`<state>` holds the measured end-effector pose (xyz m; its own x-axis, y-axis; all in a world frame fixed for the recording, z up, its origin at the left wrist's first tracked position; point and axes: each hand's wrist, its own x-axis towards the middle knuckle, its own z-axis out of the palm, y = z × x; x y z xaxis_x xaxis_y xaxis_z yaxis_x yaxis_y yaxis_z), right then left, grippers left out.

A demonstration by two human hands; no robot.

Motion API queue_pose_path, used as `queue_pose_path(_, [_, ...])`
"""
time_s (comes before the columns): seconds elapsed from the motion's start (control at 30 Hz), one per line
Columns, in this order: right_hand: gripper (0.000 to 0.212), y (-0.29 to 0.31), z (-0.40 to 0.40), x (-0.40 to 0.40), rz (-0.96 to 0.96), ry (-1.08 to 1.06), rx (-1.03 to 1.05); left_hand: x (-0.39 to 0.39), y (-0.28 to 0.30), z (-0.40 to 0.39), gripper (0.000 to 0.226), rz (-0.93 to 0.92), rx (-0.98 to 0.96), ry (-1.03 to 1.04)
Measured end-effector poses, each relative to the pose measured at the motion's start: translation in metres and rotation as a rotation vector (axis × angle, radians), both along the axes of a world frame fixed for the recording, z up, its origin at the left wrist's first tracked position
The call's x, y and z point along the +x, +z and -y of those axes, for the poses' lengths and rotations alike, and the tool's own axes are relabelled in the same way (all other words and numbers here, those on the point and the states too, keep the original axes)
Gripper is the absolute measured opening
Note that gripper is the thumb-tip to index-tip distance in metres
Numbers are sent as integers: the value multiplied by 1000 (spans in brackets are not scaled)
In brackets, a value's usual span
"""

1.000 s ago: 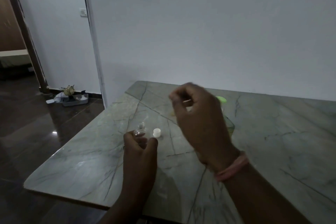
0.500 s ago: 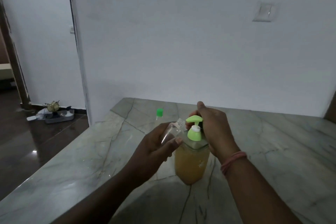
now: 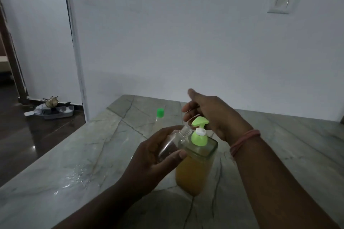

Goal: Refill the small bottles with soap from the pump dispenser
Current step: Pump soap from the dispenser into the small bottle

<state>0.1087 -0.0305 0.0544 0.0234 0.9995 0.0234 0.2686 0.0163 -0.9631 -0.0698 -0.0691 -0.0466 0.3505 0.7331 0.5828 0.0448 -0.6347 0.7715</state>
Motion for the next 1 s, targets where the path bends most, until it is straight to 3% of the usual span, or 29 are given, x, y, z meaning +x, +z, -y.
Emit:
queue_pose_path(0.1, [50,-1,-5,-15,-15,97,-118,-3,2,-1,45,84,-24,-6])
queue_pose_path(0.5, [51,7,4,-33,303,-210,19,-13,11,-3,32,161,115,129])
queue_pose_path(0.83, [46,0,-11,-40,659,-291,73,-14,5,-13,43,238,-45,145])
queue_pose_path(1.0, [53,11,-1,-42,722,-179,-26,-16,1,-15,35,282,-174,-43])
